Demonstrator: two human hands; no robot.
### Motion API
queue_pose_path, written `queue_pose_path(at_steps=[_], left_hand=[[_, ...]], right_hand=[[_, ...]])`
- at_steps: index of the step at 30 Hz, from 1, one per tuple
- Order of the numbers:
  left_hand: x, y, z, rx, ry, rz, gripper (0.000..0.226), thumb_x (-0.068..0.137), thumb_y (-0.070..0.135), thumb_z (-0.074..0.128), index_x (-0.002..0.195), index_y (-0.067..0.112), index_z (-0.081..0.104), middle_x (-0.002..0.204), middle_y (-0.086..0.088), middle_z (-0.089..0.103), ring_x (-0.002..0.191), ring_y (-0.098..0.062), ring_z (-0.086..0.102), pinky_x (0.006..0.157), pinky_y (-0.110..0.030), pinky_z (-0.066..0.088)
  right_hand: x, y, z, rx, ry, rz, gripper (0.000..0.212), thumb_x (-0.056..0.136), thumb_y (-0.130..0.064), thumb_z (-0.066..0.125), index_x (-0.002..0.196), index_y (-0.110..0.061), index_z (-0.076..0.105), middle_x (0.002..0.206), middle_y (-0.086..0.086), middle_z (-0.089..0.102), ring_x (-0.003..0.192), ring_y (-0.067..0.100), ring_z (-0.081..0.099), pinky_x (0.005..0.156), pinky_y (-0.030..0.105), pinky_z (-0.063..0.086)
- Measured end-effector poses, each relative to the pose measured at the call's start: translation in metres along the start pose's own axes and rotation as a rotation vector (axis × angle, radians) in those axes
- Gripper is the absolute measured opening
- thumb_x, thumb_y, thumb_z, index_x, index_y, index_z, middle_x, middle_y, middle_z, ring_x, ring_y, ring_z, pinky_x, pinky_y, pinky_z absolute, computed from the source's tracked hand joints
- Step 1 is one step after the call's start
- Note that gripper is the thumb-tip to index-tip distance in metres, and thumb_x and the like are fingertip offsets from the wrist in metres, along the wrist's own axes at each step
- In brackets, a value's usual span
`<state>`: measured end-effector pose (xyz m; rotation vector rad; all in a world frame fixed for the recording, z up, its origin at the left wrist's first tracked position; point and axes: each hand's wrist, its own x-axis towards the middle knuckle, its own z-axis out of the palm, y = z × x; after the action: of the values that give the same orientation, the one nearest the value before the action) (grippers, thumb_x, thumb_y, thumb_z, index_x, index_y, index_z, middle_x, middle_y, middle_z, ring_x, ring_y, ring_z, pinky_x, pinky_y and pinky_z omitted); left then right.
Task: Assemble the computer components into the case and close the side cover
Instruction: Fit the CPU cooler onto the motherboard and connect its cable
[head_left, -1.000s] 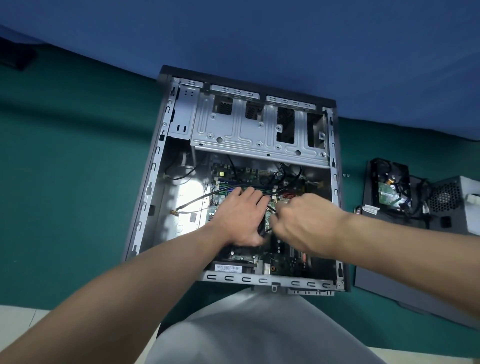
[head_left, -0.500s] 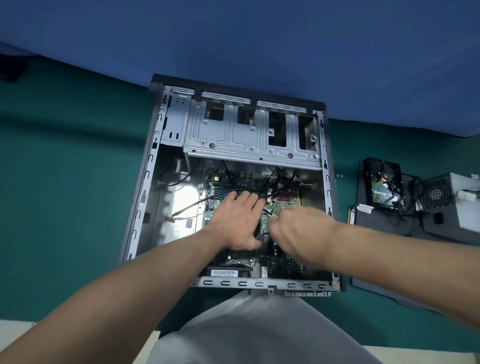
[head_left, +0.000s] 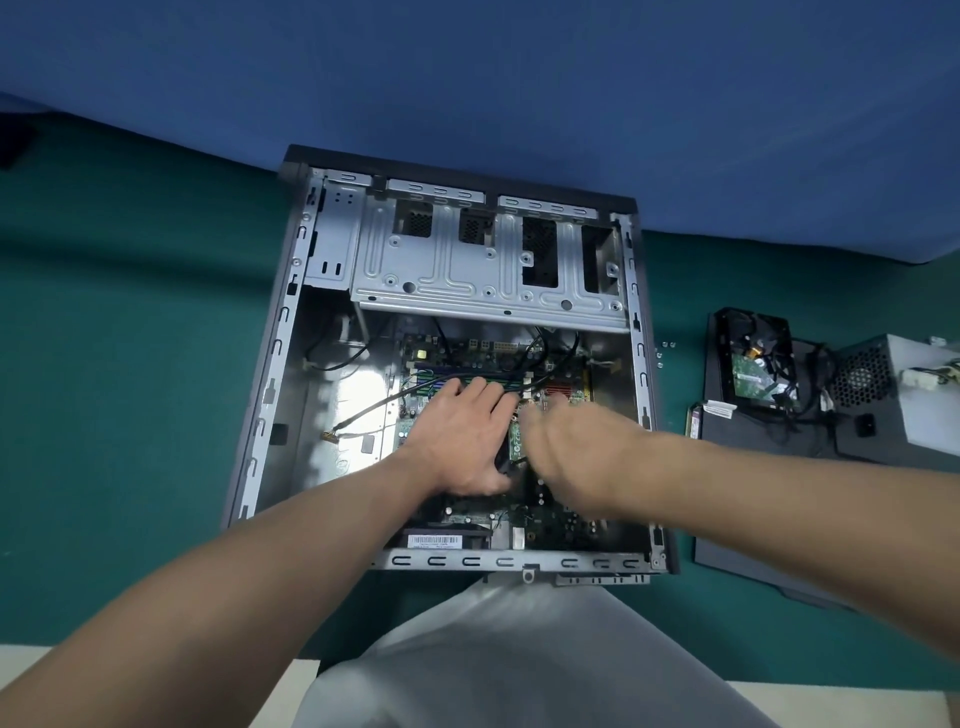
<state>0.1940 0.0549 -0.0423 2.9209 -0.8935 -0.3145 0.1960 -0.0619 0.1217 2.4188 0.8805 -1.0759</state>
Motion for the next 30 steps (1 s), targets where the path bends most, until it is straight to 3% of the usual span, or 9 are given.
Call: queue_pose_path(at_steps=[3,6,12,14,16,21,24,28,30], left_hand=[[0.000,0.000,0.001,-0.004,-0.008,-0.008,0.080,0.075,0.071,0.044,0.128,0.011,0.040,0.119,-0.009,0.051,0.107,-0.025,0.046,0.091,-0.043,0.037],[0.001,0.000,0.001,-0.017,-0.017,-0.020,0.079,0.074,0.068,0.044,0.128,0.011,0.042,0.118,-0.009,0.052,0.107,-0.026,0.047,0.092,-0.043,0.037],[0.000,0.001,0.001,-0.008,0.005,-0.007,0.082,0.068,0.073,0.046,0.122,0.011,0.042,0.113,-0.008,0.053,0.104,-0.025,0.047,0.090,-0.043,0.037],[0.000,0.001,0.000,-0.013,0.005,-0.009,0.081,0.068,0.073,0.043,0.122,0.012,0.042,0.113,-0.007,0.053,0.104,-0.025,0.047,0.090,-0.042,0.037],[0.000,0.001,-0.003,-0.026,-0.007,-0.018,0.084,0.069,0.074,0.034,0.126,0.013,0.043,0.115,-0.006,0.053,0.106,-0.024,0.047,0.092,-0.042,0.036],[0.000,0.000,-0.003,-0.021,-0.033,-0.025,0.079,0.071,0.057,0.026,0.135,0.011,0.037,0.125,-0.009,0.049,0.114,-0.026,0.044,0.097,-0.043,0.034],[0.001,0.001,-0.002,-0.008,-0.023,-0.016,0.084,0.072,0.072,0.034,0.131,0.012,0.039,0.121,-0.008,0.050,0.111,-0.025,0.045,0.096,-0.043,0.035],[0.000,0.000,0.000,0.029,-0.018,-0.014,0.090,0.073,0.075,0.037,0.134,0.010,0.037,0.123,-0.010,0.051,0.111,-0.026,0.046,0.095,-0.043,0.038],[0.000,0.000,-0.001,0.022,-0.024,-0.013,0.092,0.073,0.075,0.035,0.137,0.009,0.035,0.125,-0.011,0.050,0.113,-0.026,0.046,0.097,-0.043,0.038]], right_hand=[[-0.003,0.001,0.007,-0.371,0.191,-0.289,0.025,0.097,-0.011,0.034,0.090,-0.012,0.058,0.094,0.011,0.059,0.061,0.019,0.040,0.050,0.033,0.032],[0.002,0.004,0.012,-0.377,0.211,-0.361,0.024,0.094,-0.011,0.035,0.082,-0.010,0.056,0.078,0.007,0.059,0.061,0.023,0.046,0.052,0.032,0.034],[0.025,0.003,0.006,0.692,0.121,0.437,0.016,0.092,-0.012,0.049,0.076,-0.010,0.046,0.087,0.012,0.056,0.078,0.024,0.052,0.065,0.027,0.042],[0.017,0.004,0.000,0.538,0.031,0.300,0.009,0.096,-0.014,0.047,0.100,-0.007,0.052,0.109,0.013,0.059,0.087,0.024,0.054,0.068,0.026,0.041],[0.005,-0.003,0.003,0.190,-0.008,0.053,0.031,0.096,-0.009,0.046,0.125,0.002,0.042,0.115,0.017,0.055,0.079,0.024,0.049,0.060,0.027,0.036],[0.004,-0.003,0.023,-0.469,0.233,-0.360,0.021,0.097,-0.011,0.037,0.102,-0.006,0.057,0.083,0.007,0.064,0.060,0.023,0.052,0.047,0.029,0.032],[0.010,0.005,0.022,-0.022,0.282,-0.180,0.007,0.088,-0.013,0.050,0.090,-0.007,0.052,0.080,0.011,0.059,0.075,0.032,0.059,0.058,0.033,0.036],[0.021,0.025,0.026,0.859,0.108,0.410,0.024,0.097,-0.022,0.050,0.076,-0.010,0.046,0.086,0.008,0.059,0.073,0.019,0.059,0.057,0.028,0.045],[0.014,0.029,0.023,0.862,-0.005,0.370,0.026,0.099,-0.030,0.050,0.085,-0.008,0.049,0.084,0.006,0.058,0.070,0.015,0.056,0.055,0.025,0.044]])
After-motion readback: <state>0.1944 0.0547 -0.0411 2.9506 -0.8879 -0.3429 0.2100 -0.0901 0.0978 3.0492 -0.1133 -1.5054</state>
